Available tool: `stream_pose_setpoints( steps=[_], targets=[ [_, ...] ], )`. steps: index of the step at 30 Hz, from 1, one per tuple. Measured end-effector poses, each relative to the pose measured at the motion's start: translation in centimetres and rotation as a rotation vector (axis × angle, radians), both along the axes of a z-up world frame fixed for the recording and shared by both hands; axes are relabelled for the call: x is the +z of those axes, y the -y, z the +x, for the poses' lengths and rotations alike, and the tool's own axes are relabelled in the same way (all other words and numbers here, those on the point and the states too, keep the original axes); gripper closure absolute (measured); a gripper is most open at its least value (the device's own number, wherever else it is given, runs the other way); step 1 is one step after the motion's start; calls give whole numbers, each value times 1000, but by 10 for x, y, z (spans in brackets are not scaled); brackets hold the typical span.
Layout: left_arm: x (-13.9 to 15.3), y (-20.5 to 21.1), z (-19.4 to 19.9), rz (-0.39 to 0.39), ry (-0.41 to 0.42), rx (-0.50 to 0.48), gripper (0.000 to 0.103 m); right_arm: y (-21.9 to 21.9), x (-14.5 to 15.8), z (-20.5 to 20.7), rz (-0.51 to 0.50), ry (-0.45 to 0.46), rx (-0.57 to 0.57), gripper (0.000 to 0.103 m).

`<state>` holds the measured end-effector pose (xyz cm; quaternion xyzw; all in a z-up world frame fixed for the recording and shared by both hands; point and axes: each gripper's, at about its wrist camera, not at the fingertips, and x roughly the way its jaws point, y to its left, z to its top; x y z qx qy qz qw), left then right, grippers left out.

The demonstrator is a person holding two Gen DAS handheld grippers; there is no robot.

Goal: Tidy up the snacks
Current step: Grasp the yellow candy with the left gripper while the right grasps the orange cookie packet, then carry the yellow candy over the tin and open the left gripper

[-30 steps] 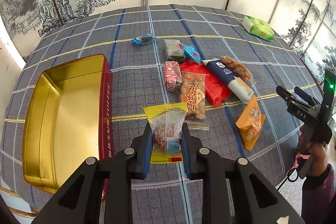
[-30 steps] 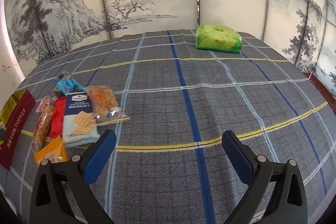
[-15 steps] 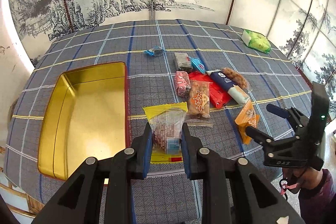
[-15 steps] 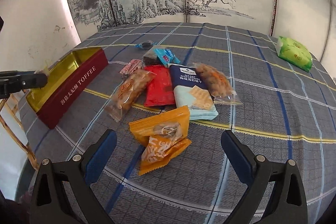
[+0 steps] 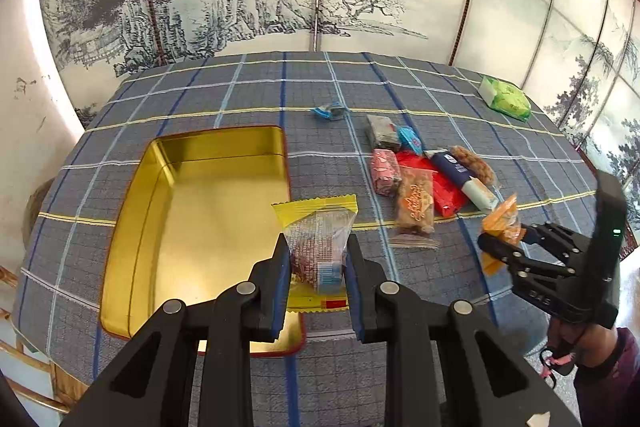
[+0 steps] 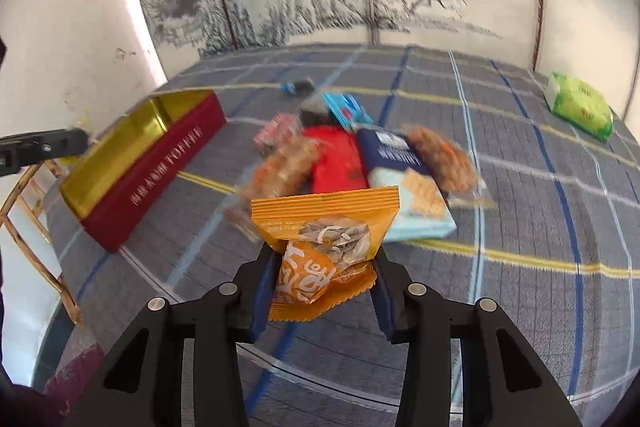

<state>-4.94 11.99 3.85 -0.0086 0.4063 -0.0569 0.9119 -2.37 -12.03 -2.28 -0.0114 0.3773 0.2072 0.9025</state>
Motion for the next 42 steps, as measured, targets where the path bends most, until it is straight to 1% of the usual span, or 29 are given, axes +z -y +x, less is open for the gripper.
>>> stream_pose_setpoints(
  steps=[5, 8, 14, 30, 36, 42],
  targets=[
    [-5, -15, 1, 5, 5, 30, 81, -28, 13, -6, 10, 58, 31, 60],
    [-6, -24, 2, 25, 15, 50, 81, -44, 13, -6, 18, 60, 39, 60],
    [-10, -42, 3, 49, 25, 77, 81, -68, 12, -11, 1, 57, 75, 60],
    [-23, -80, 17, 101, 35, 120, 81, -90, 12, -18, -33, 55, 97, 60],
    [-31, -94, 32, 132, 23, 133, 81, -98, 13, -19, -49, 58, 106, 60],
    [-40, -106, 45, 136, 5, 148, 81, -101, 12, -19, -57, 57, 108, 60]
  ],
)
